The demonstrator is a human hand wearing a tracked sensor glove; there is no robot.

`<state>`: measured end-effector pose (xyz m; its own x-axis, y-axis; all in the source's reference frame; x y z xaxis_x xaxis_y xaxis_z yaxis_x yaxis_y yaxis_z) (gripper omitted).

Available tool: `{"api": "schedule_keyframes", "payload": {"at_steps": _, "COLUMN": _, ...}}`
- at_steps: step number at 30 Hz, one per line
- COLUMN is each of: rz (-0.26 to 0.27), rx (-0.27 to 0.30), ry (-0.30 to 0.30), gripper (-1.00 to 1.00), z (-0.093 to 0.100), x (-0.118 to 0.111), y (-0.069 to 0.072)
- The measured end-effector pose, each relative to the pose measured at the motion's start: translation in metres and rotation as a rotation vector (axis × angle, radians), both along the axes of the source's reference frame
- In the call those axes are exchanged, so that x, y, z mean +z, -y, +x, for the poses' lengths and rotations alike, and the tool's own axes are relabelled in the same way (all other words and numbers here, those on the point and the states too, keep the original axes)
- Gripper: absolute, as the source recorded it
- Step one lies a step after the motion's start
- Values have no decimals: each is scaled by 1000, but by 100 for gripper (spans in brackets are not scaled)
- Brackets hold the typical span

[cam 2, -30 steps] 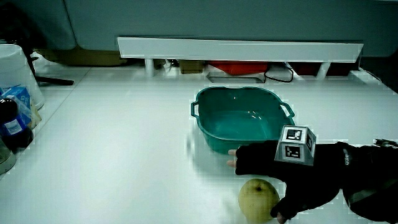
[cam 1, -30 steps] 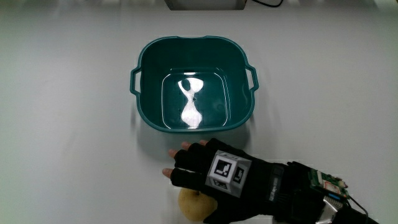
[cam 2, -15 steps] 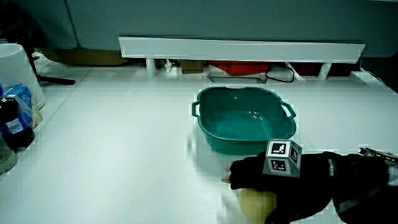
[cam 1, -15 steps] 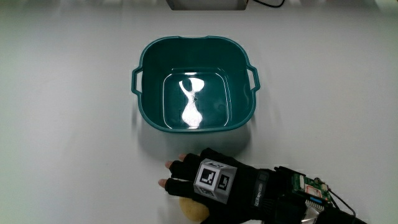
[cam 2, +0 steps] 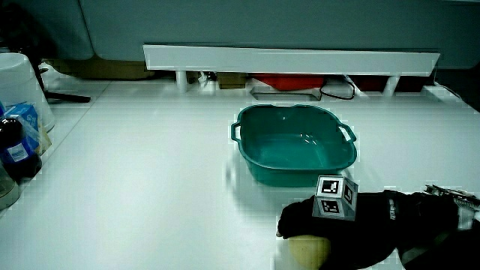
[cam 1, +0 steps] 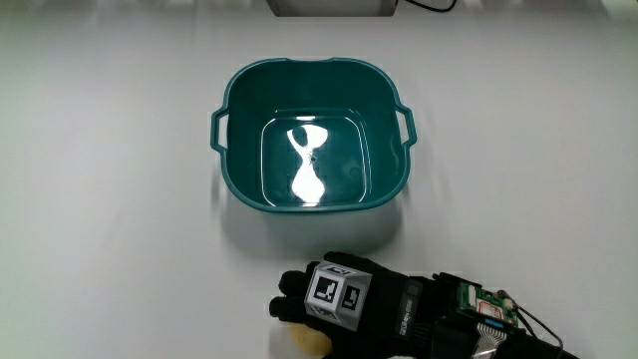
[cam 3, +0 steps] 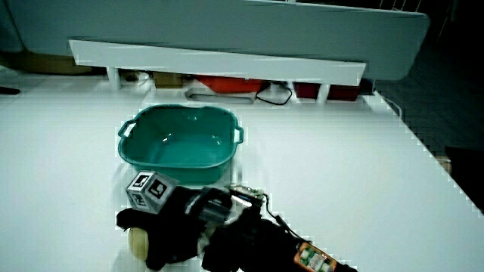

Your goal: Pick pear from desk

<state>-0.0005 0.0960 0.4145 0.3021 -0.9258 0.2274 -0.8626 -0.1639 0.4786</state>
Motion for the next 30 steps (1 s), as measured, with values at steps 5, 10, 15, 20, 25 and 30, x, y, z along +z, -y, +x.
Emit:
{"api": "schedule_keyframes", "payload": {"at_steps": 5, "rz": 2, "rx": -5, "ry": 17, "gripper": 79, "z": 0, "x": 4, "y": -2}}
{"api": "schedule_keyframes", "payload": {"at_steps": 10, "rz": -4, "rx": 9, "ry": 50, "gripper": 100, "z": 3, "x": 2, "y": 0}}
{"api": "schedule_keyframes", "payload": {"at_steps": 15, "rz": 0, "rx": 30, "ry": 73, "gripper": 100, "z": 8, "x": -12, "y": 10}}
{"api": "schedule_keyframes", "payload": {"at_steps": 20, "rz": 23, "rx": 56, "ry": 103, "gripper": 100, "z": 13, "x": -26, "y": 27}}
{"api": "schedule_keyframes", "payload": {"at_steps": 25, "rz": 20, "rx": 81, "ry": 101, "gripper": 100, "z": 18, "x": -31, "y": 42}}
{"api": "schedule_keyframes", "payload": {"at_steps": 30, "rz": 17, "rx": 128, "ry": 107, "gripper": 100, "z": 25, "x": -36, "y": 59}}
